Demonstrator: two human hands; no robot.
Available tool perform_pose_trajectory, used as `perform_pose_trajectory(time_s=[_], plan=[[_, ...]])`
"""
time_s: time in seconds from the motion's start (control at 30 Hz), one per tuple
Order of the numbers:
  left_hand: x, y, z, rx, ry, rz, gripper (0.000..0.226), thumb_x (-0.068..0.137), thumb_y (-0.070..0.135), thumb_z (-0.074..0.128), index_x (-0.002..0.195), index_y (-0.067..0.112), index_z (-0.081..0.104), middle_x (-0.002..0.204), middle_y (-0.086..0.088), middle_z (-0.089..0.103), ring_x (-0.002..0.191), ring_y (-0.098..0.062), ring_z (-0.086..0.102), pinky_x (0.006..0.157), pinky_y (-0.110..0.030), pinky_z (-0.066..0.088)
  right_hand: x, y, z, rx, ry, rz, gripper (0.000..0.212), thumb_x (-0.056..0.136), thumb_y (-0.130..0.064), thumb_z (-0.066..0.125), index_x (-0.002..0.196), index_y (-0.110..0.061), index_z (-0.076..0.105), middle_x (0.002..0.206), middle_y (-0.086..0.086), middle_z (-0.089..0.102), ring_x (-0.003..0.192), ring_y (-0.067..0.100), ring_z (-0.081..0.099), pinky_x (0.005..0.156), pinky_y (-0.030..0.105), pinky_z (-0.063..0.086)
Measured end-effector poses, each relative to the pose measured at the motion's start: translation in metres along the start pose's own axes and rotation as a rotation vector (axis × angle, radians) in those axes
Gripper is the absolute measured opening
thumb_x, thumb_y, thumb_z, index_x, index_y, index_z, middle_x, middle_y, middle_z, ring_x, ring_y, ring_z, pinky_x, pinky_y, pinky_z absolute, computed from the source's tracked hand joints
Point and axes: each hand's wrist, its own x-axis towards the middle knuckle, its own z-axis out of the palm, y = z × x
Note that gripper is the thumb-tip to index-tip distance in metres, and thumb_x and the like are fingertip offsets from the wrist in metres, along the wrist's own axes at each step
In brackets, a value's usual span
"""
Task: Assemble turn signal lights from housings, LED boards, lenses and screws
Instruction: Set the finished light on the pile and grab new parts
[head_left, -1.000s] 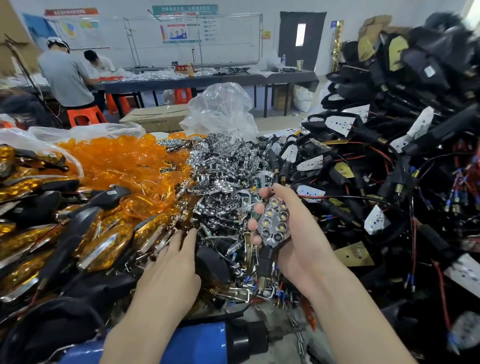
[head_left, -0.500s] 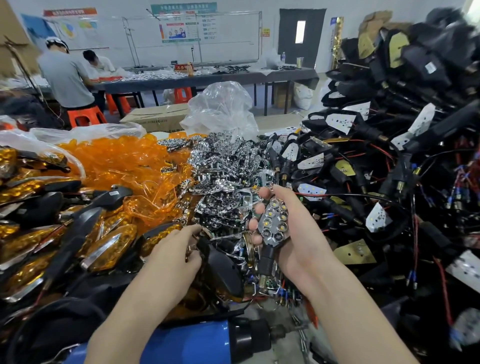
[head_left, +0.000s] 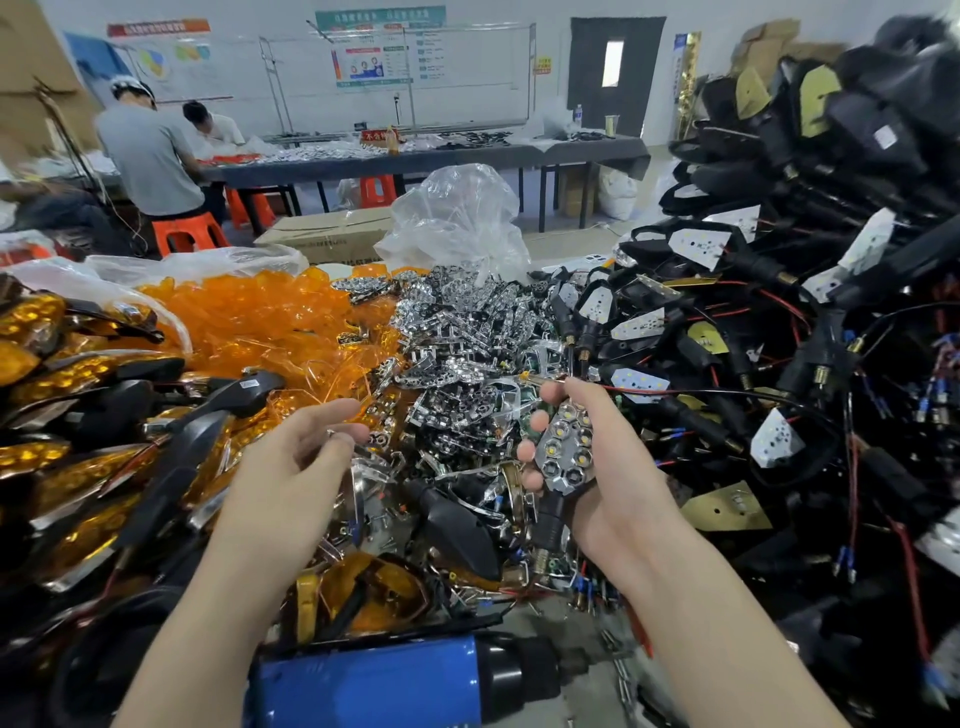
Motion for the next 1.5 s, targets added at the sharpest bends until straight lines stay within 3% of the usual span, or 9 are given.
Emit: perform_pose_trajectory(time_s=[0.13, 0.27, 0.57, 0.7, 0.87, 0.97, 1.17, 1.33, 1.5], plan=[[-0.004, -0.001, 0.002, 0.114, -0.073, -0.013, 0.023, 0.103, 0.027, 0.048, 0.117, 0.042, 0.060, 0.105, 0.018, 0.071, 0.073, -0.018, 0.069, 0.065, -0.032, 0.061, -0.002, -0.001, 0.001, -0.018, 0.036, -0.012, 0.025, 0.100, -0.030, 0.058, 0.080, -0.020, 0.067, 0.065, 0.000, 0.058, 0.048, 0.017, 0.055, 0.039, 0.023, 0.039], [-0.008, 0.000, 0.008, 0.361, -0.040, 0.065, 0.031, 0.104, 0.038, 0.040, 0.126, 0.033, 0.060, 0.081, 0.010, 0.071, 0.039, -0.001, 0.049, 0.039, -0.013, 0.035, -0.002, 0.000, 0.002, -0.045, 0.040, -0.020, 0.022, 0.101, -0.029, 0.056, 0.084, -0.019, 0.064, 0.065, -0.001, 0.058, 0.048, 0.017, 0.055, 0.039, 0.024, 0.039], [0.017, 0.019, 0.021, 0.680, 0.088, 0.156, 0.042, 0.102, 0.031, 0.047, 0.143, 0.021, 0.048, 0.137, -0.002, 0.056, 0.125, -0.023, 0.049, 0.102, -0.043, 0.049, -0.007, -0.002, 0.004, -0.022, -0.016, -0.025, 0.021, 0.103, -0.029, 0.053, 0.086, -0.018, 0.060, 0.066, -0.001, 0.057, 0.052, 0.017, 0.055, 0.042, 0.027, 0.041], [0.048, 0.015, 0.037, 0.970, -0.047, 0.048, 0.051, 0.102, 0.018, 0.048, 0.149, 0.013, 0.031, 0.141, -0.013, 0.051, 0.127, -0.036, 0.045, 0.101, -0.047, 0.044, -0.009, -0.004, 0.005, 0.023, -0.031, 0.002, 0.022, 0.103, -0.029, 0.053, 0.084, -0.019, 0.059, 0.067, -0.001, 0.057, 0.055, 0.017, 0.057, 0.044, 0.028, 0.044], [0.051, 0.011, 0.035, 1.067, 0.036, 0.072, 0.041, 0.098, 0.006, 0.047, 0.139, 0.011, 0.044, 0.129, -0.011, 0.058, 0.119, -0.031, 0.049, 0.091, -0.040, 0.046, -0.010, -0.007, 0.007, 0.136, -0.058, 0.046, 0.025, 0.104, -0.030, 0.052, 0.082, -0.019, 0.059, 0.067, -0.001, 0.056, 0.055, 0.019, 0.057, 0.048, 0.027, 0.047], [0.043, 0.020, 0.029, 0.791, 0.069, 0.104, 0.039, 0.101, 0.011, 0.048, 0.140, 0.014, 0.045, 0.122, -0.008, 0.060, 0.108, -0.025, 0.058, 0.087, -0.037, 0.052, -0.009, -0.006, 0.006, 0.143, -0.066, 0.052, 0.024, 0.104, -0.030, 0.052, 0.085, -0.018, 0.059, 0.068, 0.000, 0.057, 0.056, 0.019, 0.058, 0.049, 0.029, 0.048], [0.003, 0.068, 0.029, -0.557, -0.219, -0.103, 0.034, 0.101, 0.014, 0.045, 0.107, 0.028, 0.076, 0.102, -0.003, 0.076, 0.079, -0.014, 0.069, 0.062, -0.027, 0.055, -0.002, -0.001, 0.002, 0.068, -0.050, 0.018, 0.018, 0.100, -0.031, 0.063, 0.101, -0.012, 0.066, 0.080, 0.006, 0.067, 0.062, 0.020, 0.063, 0.050, 0.030, 0.051], [-0.014, 0.070, 0.047, -0.605, -0.315, -0.153, 0.030, 0.102, 0.009, 0.048, 0.109, 0.020, 0.075, 0.100, -0.005, 0.076, 0.077, -0.014, 0.068, 0.061, -0.026, 0.054, 0.001, 0.004, 0.000, -0.062, -0.085, -0.025, 0.031, 0.094, -0.042, 0.071, 0.103, -0.013, 0.077, 0.094, 0.010, 0.078, 0.068, 0.017, 0.071, 0.052, 0.027, 0.054], [-0.012, 0.057, 0.045, -0.160, -0.282, 0.087, 0.024, 0.102, 0.022, 0.053, 0.113, 0.038, 0.067, 0.105, 0.015, 0.071, 0.087, -0.001, 0.069, 0.073, -0.018, 0.054, 0.002, 0.007, -0.001, -0.089, 0.024, -0.107, 0.033, 0.095, -0.033, 0.071, 0.112, -0.005, 0.073, 0.092, 0.013, 0.078, 0.067, 0.018, 0.071, 0.052, 0.025, 0.054]])
